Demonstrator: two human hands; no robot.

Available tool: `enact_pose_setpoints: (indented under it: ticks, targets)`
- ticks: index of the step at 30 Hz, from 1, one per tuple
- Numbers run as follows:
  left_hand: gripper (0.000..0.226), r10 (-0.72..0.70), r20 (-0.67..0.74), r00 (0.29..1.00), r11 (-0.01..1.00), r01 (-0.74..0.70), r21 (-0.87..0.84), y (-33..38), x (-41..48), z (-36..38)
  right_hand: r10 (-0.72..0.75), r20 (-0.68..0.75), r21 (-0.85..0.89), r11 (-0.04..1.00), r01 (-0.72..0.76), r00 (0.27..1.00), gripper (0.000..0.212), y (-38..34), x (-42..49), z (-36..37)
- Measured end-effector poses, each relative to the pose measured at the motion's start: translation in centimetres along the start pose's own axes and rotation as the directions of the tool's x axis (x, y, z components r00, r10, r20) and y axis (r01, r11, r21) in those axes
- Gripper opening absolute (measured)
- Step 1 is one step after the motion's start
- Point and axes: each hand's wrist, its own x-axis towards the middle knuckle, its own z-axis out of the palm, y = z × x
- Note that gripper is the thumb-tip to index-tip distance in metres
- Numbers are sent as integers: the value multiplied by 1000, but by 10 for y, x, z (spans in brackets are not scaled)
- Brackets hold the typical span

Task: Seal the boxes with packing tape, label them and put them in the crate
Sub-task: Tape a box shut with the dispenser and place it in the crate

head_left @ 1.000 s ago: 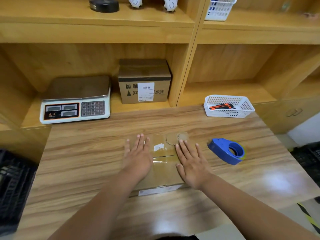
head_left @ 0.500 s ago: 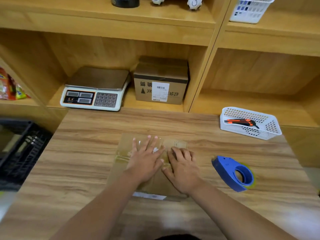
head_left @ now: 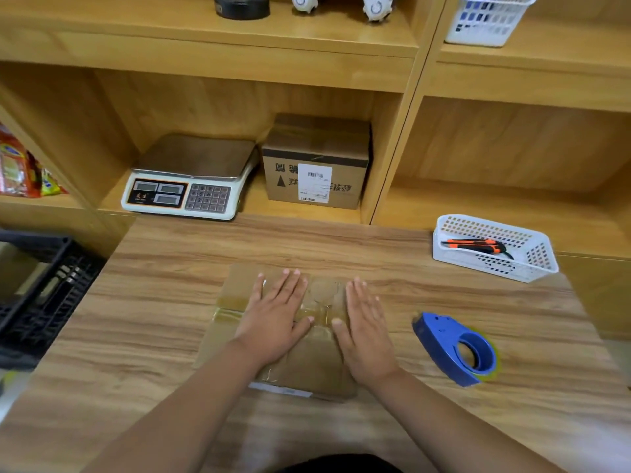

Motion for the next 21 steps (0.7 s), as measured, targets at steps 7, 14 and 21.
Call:
enact_pose_setpoints:
  ticks: [7, 14, 21]
  targets:
    - [89, 11, 0, 1000, 999, -11, -44, 32, 6, -4, 418, -214, -82, 893, -443, 883, 63, 89, -35, -17]
    - [93, 13, -30, 999, 994, -16, -106, 72, 16, -7, 609, -134, -242, 745, -621, 782, 57, 134, -70, -26]
    - [93, 25, -34, 999, 979, -31, -201, 109, 20, -19, 476, -122, -292, 822, -489, 871, 32, 160, -77, -35]
